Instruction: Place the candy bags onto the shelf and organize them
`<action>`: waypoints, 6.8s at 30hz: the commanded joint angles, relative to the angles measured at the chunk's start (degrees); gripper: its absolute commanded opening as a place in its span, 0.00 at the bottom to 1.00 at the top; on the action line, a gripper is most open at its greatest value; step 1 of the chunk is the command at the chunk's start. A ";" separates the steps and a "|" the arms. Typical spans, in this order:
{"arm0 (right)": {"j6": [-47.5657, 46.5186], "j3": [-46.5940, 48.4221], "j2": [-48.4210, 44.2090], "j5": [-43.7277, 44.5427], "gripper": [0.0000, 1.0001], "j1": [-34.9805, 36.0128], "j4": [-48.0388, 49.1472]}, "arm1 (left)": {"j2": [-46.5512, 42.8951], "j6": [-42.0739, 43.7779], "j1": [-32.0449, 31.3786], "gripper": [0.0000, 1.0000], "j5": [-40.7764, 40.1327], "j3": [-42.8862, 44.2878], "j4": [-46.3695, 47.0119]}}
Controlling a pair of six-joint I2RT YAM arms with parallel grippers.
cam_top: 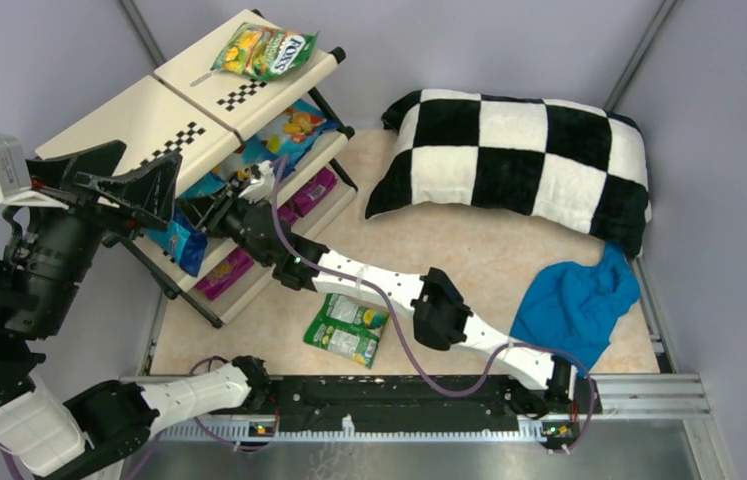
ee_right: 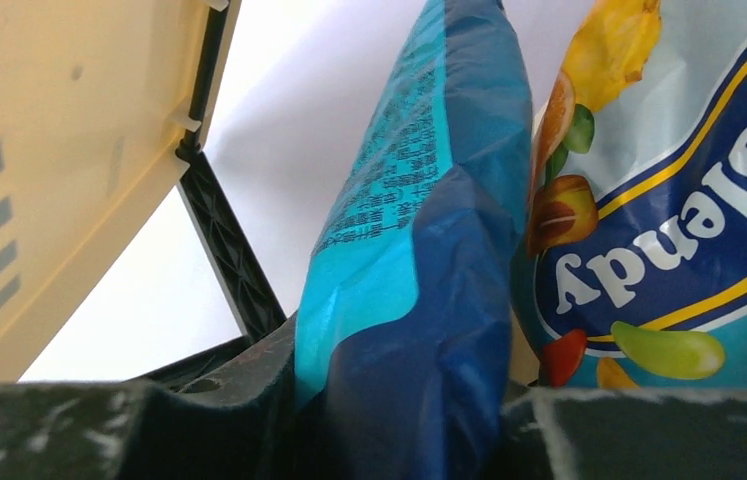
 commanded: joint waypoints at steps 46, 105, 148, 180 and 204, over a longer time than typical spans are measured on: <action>-0.36 -23.94 -20.21 -15.76 0.10 1.77 -3.81 | -4.17 -7.72 2.80 0.84 9.24 -12.26 7.66; 16.78 -63.12 -30.74 -30.83 0.59 -11.57 34.01 | -2.84 -18.42 2.80 0.89 18.78 -22.41 9.57; 25.30 -61.78 -31.40 -23.80 0.00 -18.61 38.49 | -1.18 -16.96 2.80 0.92 19.21 -20.58 8.67; -12.04 -81.04 -58.53 -38.69 0.83 -22.22 -1.00 | 5.16 -27.65 2.80 0.92 37.62 -27.57 23.65; 12.16 -128.32 -76.26 -15.06 0.87 -7.43 13.48 | -0.79 -32.87 1.92 0.93 46.62 -51.06 40.77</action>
